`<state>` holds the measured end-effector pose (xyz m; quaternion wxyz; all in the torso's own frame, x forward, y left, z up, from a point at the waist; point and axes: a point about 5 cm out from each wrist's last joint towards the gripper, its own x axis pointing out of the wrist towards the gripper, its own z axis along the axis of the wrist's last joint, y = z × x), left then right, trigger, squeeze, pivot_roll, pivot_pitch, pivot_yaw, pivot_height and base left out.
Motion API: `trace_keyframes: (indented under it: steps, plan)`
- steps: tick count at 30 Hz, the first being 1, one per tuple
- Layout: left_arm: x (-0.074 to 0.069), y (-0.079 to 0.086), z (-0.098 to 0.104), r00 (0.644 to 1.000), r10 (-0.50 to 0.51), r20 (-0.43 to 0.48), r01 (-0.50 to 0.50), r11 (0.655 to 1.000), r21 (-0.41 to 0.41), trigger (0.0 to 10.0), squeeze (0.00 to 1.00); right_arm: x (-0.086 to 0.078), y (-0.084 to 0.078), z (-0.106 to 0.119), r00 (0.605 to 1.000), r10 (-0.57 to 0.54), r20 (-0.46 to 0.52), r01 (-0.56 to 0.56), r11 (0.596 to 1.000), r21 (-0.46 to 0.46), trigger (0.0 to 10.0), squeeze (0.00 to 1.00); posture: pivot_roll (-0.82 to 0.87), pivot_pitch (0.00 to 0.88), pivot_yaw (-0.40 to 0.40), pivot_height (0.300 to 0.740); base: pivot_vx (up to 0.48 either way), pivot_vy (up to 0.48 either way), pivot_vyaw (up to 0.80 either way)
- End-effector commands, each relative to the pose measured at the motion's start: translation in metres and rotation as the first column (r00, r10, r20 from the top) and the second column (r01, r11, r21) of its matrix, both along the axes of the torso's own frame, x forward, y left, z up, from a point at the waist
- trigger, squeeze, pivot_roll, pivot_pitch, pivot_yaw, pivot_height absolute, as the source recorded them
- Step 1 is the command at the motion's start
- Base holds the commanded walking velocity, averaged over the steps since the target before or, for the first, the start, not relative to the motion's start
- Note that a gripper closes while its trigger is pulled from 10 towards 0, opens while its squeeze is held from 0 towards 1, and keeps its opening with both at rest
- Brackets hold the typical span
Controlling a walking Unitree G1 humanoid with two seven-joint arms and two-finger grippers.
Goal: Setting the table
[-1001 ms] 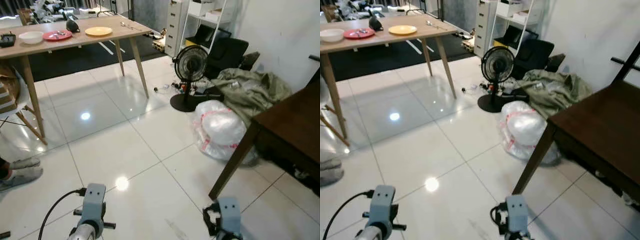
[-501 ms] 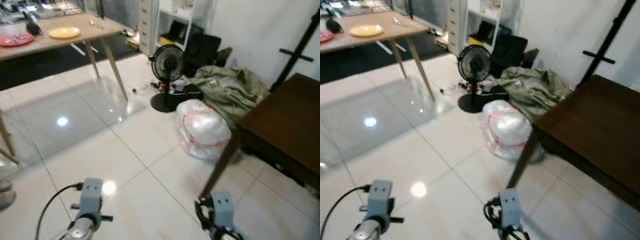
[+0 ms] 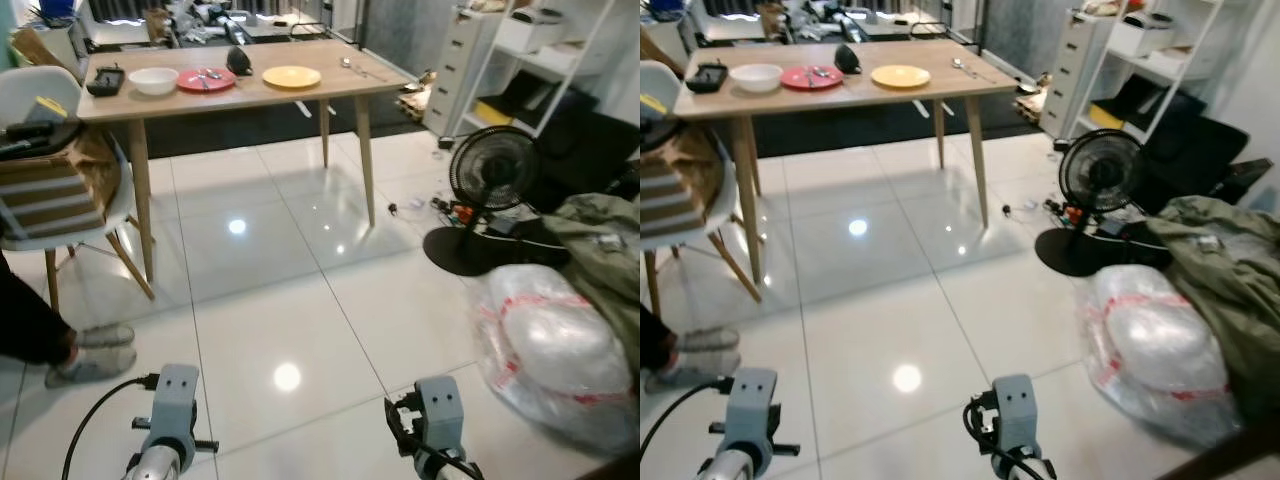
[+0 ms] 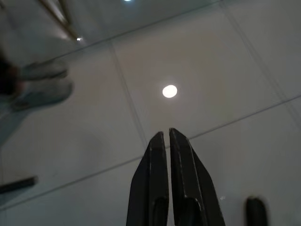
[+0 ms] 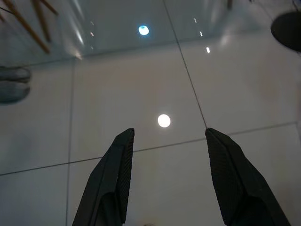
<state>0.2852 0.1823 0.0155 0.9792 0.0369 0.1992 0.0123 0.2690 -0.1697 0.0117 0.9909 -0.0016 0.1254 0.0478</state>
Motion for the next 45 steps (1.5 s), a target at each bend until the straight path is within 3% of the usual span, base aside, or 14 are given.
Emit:
trace_keyframes:
  steps: [1, 9, 16, 24, 32, 40, 45]
  plan:
    - [-0.005, 0.000, -0.006, 1.000, -0.008, -0.021, 0.008, 1.000, 0.007, 10.0, 0.00, -0.001, -0.007, -0.001, 0.999, -0.039, -0.008, 0.039, 0.999, 0.013, 10.0, 0.00, 0.03, 0.101, 0.037, 0.740, 0.480, 0.000, 0.00]
    - [0.000, 0.000, 0.003, 0.999, -0.028, 0.018, 0.027, 0.999, 0.032, 10.0, 0.00, 0.006, -0.014, 0.010, 0.996, -0.085, 0.038, 0.084, 0.996, 0.033, 10.0, 0.00, 0.03, 0.104, 0.039, 0.740, 0.480, 0.000, 0.00]
    - [0.019, -0.002, 0.038, 0.984, -0.047, 0.171, 0.037, 0.997, 0.063, 10.0, 0.00, 0.022, -0.010, 0.043, 0.983, -0.065, 0.172, 0.058, 0.997, 0.043, 10.0, 0.00, 0.04, 0.110, 0.043, 0.740, 0.480, 0.000, 0.00]
    - [0.029, 0.004, 0.067, 0.961, -0.016, 0.277, -0.001, 0.998, 0.061, 10.0, 0.00, 0.031, 0.002, 0.071, 0.961, -0.030, 0.276, 0.014, 0.998, 0.059, 10.0, 0.00, 0.05, 0.114, 0.046, 0.740, 0.480, 0.000, 0.00]
    - [0.036, 0.005, 0.099, 0.923, -0.004, 0.385, -0.017, 0.999, 0.051, 10.0, 0.00, 0.038, 0.005, 0.109, 0.906, 0.002, 0.423, -0.013, 1.000, 0.023, 10.0, 0.00, 0.07, 0.120, 0.047, 0.740, 0.480, 0.000, 0.00]
    - [0.045, -0.008, 0.130, 0.882, -0.048, 0.468, 0.039, 0.999, 0.030, 10.0, 0.00, 0.044, -0.003, 0.139, 0.870, -0.033, 0.491, 0.016, 0.999, 0.039, 10.0, 0.00, 0.06, 0.123, 0.045, 0.740, 0.480, 0.000, 0.00]
    - [0.047, -0.015, 0.141, 0.871, -0.060, 0.487, 0.059, 0.998, 0.019, 10.0, 0.00, 0.043, -0.001, 0.147, 0.863, -0.037, 0.503, 0.013, 0.999, 0.050, 10.0, 0.00, 0.06, 0.124, 0.047, 0.740, 0.480, 0.000, 0.00]
